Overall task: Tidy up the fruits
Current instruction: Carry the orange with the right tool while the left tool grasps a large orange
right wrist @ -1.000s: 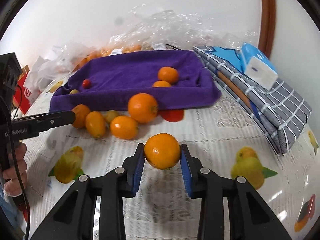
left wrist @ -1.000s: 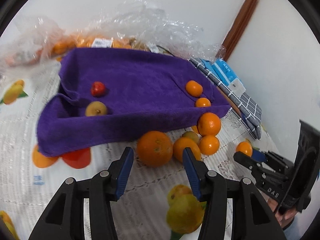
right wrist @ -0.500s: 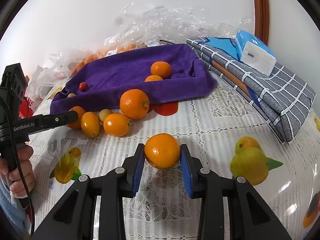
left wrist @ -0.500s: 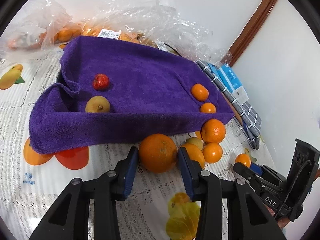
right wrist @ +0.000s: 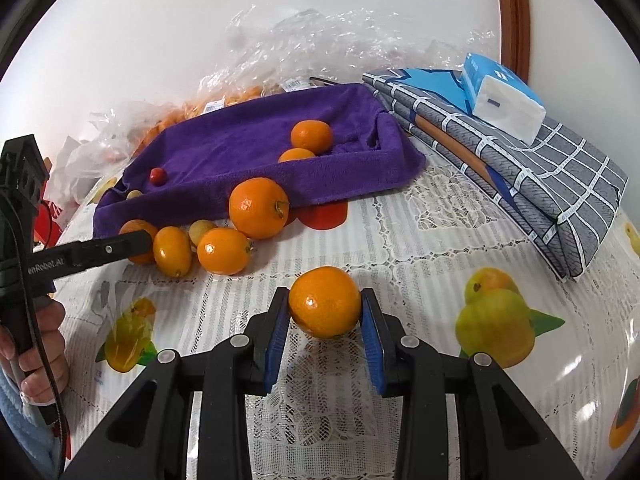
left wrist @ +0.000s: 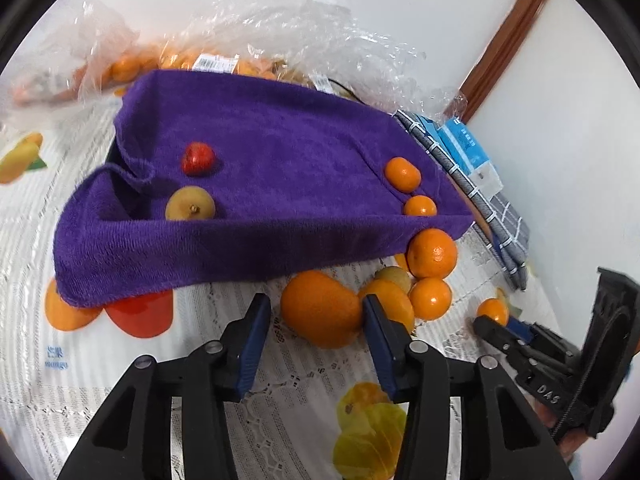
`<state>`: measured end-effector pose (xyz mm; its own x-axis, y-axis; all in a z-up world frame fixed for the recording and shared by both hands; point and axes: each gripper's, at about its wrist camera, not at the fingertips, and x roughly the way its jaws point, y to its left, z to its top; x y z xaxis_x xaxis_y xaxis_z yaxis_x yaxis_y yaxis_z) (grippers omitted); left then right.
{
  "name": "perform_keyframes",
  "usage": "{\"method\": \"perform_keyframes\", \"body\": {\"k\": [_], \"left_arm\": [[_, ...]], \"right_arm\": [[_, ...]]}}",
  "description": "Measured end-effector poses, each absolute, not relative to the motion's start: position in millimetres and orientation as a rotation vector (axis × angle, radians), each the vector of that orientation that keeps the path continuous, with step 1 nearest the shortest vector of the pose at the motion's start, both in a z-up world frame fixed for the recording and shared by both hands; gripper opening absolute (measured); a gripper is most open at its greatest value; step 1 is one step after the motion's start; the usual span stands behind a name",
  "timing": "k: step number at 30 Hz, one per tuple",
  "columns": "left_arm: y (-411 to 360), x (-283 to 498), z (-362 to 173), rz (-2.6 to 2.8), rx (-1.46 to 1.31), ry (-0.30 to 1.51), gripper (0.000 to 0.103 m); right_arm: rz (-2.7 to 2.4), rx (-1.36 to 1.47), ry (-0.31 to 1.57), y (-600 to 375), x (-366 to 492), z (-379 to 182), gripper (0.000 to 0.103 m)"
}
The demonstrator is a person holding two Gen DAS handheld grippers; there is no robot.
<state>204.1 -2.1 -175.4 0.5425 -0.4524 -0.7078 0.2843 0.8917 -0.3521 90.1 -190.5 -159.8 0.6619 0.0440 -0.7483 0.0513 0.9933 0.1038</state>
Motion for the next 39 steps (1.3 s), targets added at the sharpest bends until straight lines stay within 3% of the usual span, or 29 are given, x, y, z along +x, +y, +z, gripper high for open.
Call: {"method": "perform_keyframes", "body": {"k": [1,19,33,39], "left_arm": [[-4.1,202.5,-174.8,-0.433,-0.187,0.889,0.039],[16.7,181.4,-134.4,-0.389,-0.195,0.686,0.039],[39.5,203.3,-62.0,-0.390,-0.287,0.590,0.039],[33.0,234.9,-60.7,-0.405,-0.360,0.581,0.039]], "right_arm": [[-0.006,0.122,0.848,-191.0,90.2,-159.8,0.035],[-0.057,0.169,0.807,-202.0,84.1,-151.1,0.035],[-0.059,0.170,0.651,-199.4,136.9,-69.3,0.035],[-0.042,0.186,0.613,-188.3,185.4,-54.4,0.035]]}}
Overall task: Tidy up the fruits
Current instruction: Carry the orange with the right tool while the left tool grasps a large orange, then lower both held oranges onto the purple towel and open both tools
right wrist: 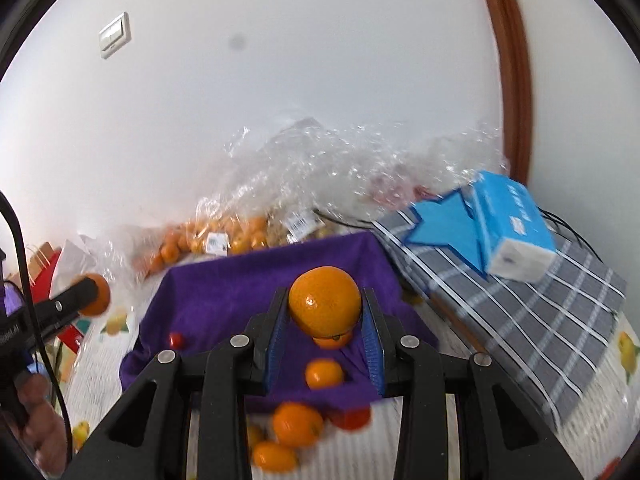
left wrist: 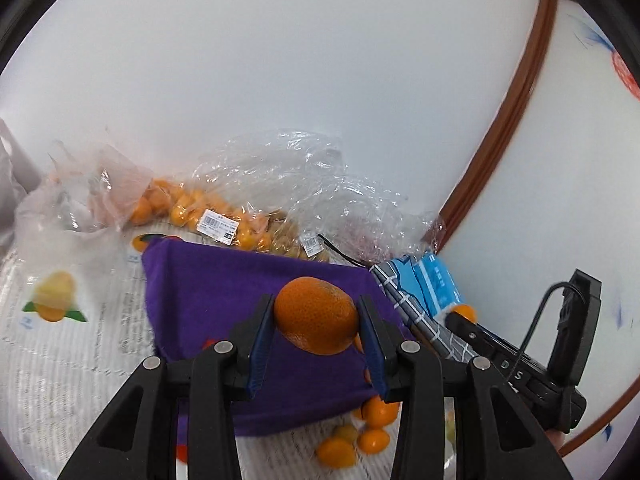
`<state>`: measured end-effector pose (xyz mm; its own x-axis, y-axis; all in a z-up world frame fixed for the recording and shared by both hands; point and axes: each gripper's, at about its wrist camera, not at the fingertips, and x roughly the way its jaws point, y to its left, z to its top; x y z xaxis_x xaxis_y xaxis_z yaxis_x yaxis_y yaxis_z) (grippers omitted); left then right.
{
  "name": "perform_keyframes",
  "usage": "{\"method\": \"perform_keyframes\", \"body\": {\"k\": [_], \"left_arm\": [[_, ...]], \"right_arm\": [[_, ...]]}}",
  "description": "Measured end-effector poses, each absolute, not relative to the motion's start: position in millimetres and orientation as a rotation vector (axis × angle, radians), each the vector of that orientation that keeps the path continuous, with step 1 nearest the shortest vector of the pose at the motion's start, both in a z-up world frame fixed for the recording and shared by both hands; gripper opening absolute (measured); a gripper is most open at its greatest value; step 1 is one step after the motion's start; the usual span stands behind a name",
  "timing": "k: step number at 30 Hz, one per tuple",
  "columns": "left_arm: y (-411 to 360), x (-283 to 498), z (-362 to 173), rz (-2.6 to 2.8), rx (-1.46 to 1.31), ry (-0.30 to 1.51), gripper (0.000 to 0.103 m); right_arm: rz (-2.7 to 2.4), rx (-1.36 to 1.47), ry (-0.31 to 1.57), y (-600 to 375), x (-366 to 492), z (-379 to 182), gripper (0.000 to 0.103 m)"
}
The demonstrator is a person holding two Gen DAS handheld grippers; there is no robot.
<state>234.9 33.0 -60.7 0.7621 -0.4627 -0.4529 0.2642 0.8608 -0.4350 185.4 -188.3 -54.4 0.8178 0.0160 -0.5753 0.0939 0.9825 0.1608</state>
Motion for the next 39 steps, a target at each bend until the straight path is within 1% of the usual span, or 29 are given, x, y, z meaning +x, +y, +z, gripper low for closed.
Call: {"method": "perform_keyframes", "body": {"k": [5,10,14,19,27,39], "left_arm": [[28.7,246.8,-87.8,-0.361,-0.346,0.592,0.039],[35.8,260.2,-115.0,-0.337,-0.402,0.660,0.039],[38.9,264.2,-125.5,-0.305,-0.400,0.668,0.039],[39.7,266.0,-130.5,-0.271,-0.372,0.664,0.039],[38.8,268.6,-132.4,-0.265,-0.354,0.664,0.039],[39.5,276.9,-143.6,-0.274,-0.380,0.723,0.039]], "right_arm": [[-0.051,0.150,0.634,-180.9,211.9,-78.7,0.035],[-0.048,0.189,0.665,-192.7,218.1,-107.6,0.035],[-0.044,0.197,0.662,-197.1,217.1,-114.6,0.035],[0.012,0.184,0.659,-189.0,214.8,-117.2,0.035],[0.031,0.095,0.705,-168.2,219.3,-130.3,0.035],[-0.006,0.061,0.763,-167.9,225.7,-141.4,0.035]]}}
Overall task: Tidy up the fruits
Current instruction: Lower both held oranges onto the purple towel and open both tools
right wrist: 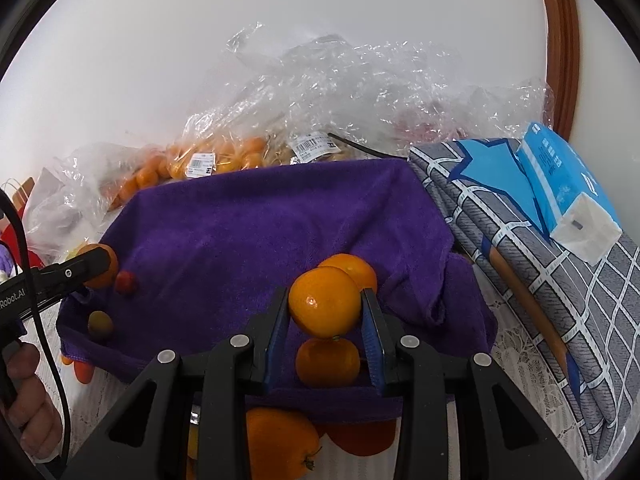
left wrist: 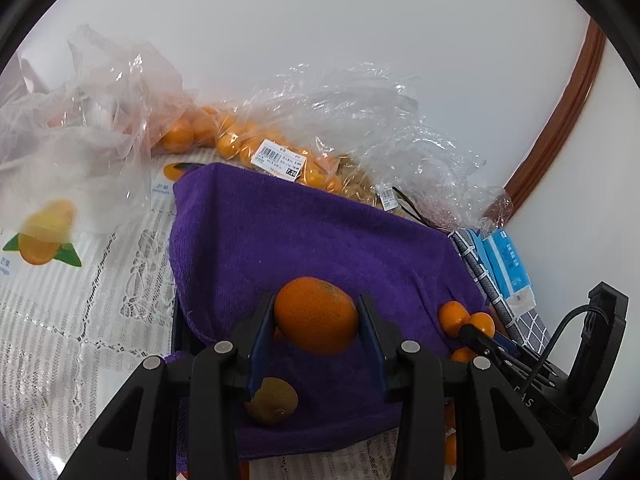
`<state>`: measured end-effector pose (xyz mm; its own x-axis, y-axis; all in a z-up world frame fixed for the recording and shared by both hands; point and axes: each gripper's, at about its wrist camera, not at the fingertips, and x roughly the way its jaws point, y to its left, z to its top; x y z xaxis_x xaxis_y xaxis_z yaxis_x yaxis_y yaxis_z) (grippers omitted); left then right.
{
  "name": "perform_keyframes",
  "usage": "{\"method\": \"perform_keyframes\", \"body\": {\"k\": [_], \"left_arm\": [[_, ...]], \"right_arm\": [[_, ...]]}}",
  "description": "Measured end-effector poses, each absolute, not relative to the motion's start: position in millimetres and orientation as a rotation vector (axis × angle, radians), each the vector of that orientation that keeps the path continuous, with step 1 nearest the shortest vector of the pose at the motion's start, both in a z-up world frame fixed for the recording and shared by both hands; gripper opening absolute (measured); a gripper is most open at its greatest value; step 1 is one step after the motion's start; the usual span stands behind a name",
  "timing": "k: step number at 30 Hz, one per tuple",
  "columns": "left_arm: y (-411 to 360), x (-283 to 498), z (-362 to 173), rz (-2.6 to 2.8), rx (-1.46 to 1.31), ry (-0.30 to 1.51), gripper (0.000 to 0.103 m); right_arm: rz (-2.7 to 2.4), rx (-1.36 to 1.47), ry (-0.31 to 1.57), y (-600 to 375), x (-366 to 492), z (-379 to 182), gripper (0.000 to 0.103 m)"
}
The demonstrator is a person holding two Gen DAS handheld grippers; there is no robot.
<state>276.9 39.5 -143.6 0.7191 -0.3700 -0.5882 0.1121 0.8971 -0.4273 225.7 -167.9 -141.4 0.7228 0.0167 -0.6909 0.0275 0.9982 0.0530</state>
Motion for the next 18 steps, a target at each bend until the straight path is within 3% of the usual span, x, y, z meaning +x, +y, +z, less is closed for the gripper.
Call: {"method": "perform_keyframes", "body": {"k": [18], "left_arm": [[28.9,278.5,-147.8,-0.282,-0.333,0.756,0.039]], "right_arm": [[-0.012,0.010,0.776,-160.1,227.3,-145.9,0.035]]}}
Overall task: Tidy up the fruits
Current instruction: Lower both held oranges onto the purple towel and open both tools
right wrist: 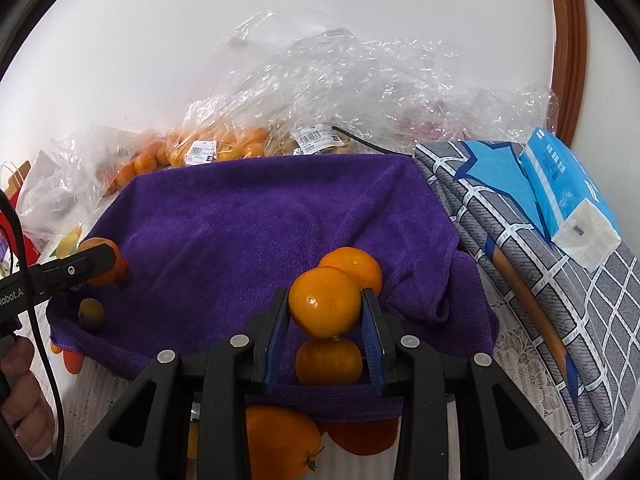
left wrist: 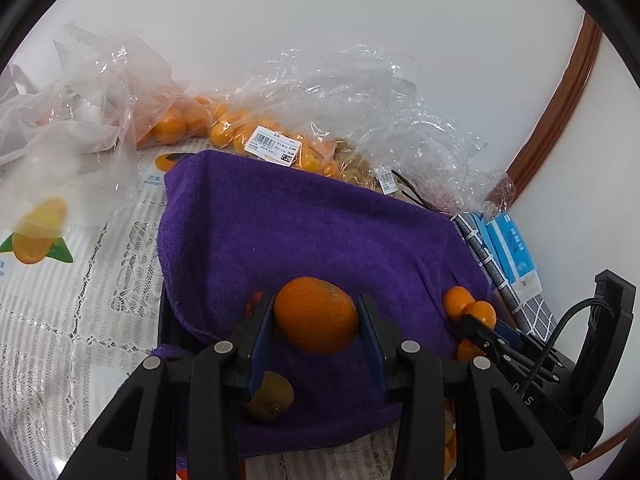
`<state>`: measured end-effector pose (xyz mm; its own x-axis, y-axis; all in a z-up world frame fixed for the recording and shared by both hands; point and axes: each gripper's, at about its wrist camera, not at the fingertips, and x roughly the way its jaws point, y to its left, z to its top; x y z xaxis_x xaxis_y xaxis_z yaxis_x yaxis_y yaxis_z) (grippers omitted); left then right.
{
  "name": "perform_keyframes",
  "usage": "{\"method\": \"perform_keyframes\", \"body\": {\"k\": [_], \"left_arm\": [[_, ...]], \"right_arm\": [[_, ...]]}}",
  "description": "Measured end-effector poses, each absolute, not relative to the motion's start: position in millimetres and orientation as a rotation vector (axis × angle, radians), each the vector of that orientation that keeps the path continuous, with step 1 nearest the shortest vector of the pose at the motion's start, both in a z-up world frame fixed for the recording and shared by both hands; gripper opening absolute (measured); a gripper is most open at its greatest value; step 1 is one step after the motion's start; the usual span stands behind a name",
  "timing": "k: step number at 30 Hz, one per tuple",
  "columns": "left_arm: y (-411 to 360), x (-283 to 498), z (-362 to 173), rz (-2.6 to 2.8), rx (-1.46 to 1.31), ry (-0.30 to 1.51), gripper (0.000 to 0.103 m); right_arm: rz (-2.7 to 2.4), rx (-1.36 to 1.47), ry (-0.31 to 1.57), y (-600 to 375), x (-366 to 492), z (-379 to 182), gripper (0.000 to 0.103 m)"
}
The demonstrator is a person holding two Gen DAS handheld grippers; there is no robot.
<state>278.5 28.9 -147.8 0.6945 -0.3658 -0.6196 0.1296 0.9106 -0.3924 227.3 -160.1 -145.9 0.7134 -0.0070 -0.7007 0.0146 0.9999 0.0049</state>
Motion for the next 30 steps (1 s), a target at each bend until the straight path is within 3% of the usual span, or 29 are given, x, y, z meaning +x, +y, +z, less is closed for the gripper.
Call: {"method": "perform_keyframes", "body": {"k": [30], "left_arm": [[20.5,278.6,-150.4,-0.301,-0.284,0.775,0.041]], "right_arm": [[0.006,0.016,0.769,-158.7,224.3,-141.6,0.047]]}}
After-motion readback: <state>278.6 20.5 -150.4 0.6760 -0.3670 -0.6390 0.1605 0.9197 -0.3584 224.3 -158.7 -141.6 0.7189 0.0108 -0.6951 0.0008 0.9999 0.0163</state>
